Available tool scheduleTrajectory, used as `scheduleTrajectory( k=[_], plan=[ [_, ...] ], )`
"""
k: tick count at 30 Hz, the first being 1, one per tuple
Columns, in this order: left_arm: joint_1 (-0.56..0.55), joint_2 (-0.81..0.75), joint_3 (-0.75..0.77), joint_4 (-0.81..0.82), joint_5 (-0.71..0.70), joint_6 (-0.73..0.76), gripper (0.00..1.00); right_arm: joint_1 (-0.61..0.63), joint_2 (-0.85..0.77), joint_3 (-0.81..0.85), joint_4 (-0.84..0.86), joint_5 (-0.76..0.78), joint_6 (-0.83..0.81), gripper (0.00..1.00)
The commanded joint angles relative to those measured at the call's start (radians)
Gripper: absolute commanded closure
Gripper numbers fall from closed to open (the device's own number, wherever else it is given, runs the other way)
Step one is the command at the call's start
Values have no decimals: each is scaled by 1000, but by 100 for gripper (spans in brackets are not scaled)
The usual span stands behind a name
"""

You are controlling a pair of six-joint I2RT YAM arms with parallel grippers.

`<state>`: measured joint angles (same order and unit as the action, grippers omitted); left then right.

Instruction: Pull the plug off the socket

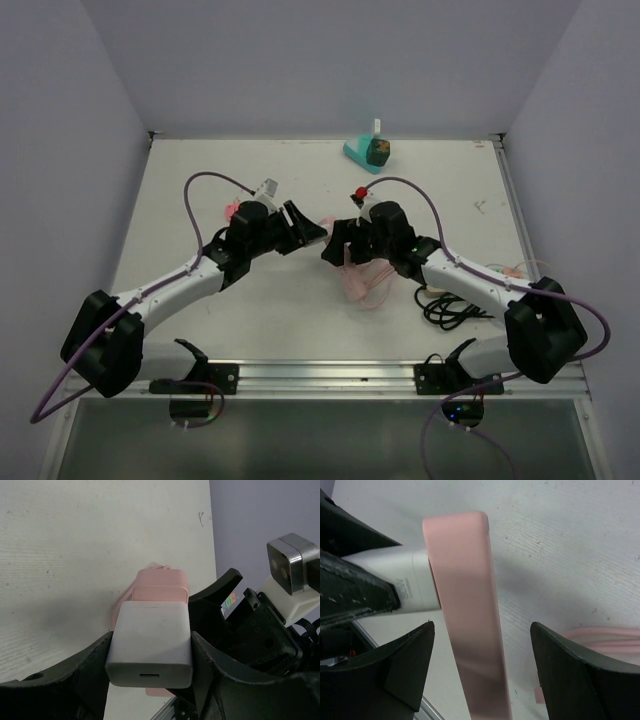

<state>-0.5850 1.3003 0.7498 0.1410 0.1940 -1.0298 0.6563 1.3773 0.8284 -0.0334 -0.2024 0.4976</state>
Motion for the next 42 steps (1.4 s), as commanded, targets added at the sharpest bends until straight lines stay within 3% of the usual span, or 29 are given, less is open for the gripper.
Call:
scheduleTrajectory(
  k=[1,2,4,5,8,11,33,42],
  plan=[
    [-13,-45,-4,63,24,27,100,3,19,67,76,-19,4,20],
    [-15,-45,-6,60,22,31,100,3,22,71,76,-20,4,23],
    [-21,-47,-7,51,19,37,100,3,31,72,78,-17,4,39],
    [-21,-52,-10,48,18,36,100,5,31,71,75,-14,2,52],
    [-21,-78,-20,32,-13,46,100,3,28,60,56,6,-10,72],
    [-19,-101,-20,17,-27,57,100,2,13,34,37,37,-16,100],
    [-21,-354,-158,28,-85,36,100,-29,-20,-38,-57,290,81,100],
    [-3,-403,-132,-206,-239,137,100,-81,-89,-11,-89,216,-7,100]
  ],
)
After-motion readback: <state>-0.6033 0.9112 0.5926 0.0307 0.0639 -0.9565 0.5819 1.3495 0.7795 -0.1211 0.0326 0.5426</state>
